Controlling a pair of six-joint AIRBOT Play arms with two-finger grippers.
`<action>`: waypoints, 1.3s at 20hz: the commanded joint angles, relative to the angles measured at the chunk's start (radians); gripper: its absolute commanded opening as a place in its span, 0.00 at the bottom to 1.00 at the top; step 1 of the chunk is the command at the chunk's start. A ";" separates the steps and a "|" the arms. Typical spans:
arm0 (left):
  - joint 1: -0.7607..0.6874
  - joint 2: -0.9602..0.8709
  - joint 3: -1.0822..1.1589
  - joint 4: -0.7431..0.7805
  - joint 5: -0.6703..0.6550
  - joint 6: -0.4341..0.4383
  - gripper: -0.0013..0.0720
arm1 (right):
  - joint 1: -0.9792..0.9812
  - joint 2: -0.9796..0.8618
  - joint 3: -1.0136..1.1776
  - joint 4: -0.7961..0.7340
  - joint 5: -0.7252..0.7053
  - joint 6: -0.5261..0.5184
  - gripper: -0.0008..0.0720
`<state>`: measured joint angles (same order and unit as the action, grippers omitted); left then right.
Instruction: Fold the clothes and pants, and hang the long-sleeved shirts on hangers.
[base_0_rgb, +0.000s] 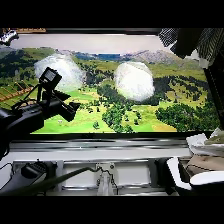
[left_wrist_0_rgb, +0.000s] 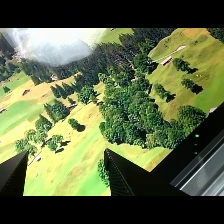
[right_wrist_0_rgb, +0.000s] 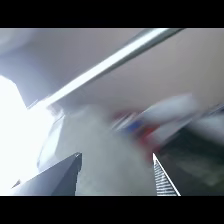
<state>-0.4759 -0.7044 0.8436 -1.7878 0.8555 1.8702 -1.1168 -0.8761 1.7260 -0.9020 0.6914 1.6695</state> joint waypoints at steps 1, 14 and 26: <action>0.000 -0.001 0.000 0.000 0.000 0.000 0.69 | 0.293 -0.044 -0.016 0.188 0.173 -0.254 0.71; 0.000 -0.001 0.000 0.000 0.000 0.000 0.69 | 1.131 -0.340 -0.046 -0.198 0.723 -0.295 0.48; 0.000 -0.001 0.000 0.000 0.000 0.000 0.69 | 1.153 -0.340 -0.046 -0.197 0.722 -0.295 0.48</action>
<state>-0.4759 -0.7044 0.8436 -1.7878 0.8555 1.8698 0.0334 -1.2152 1.6802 -1.0996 1.4113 1.3743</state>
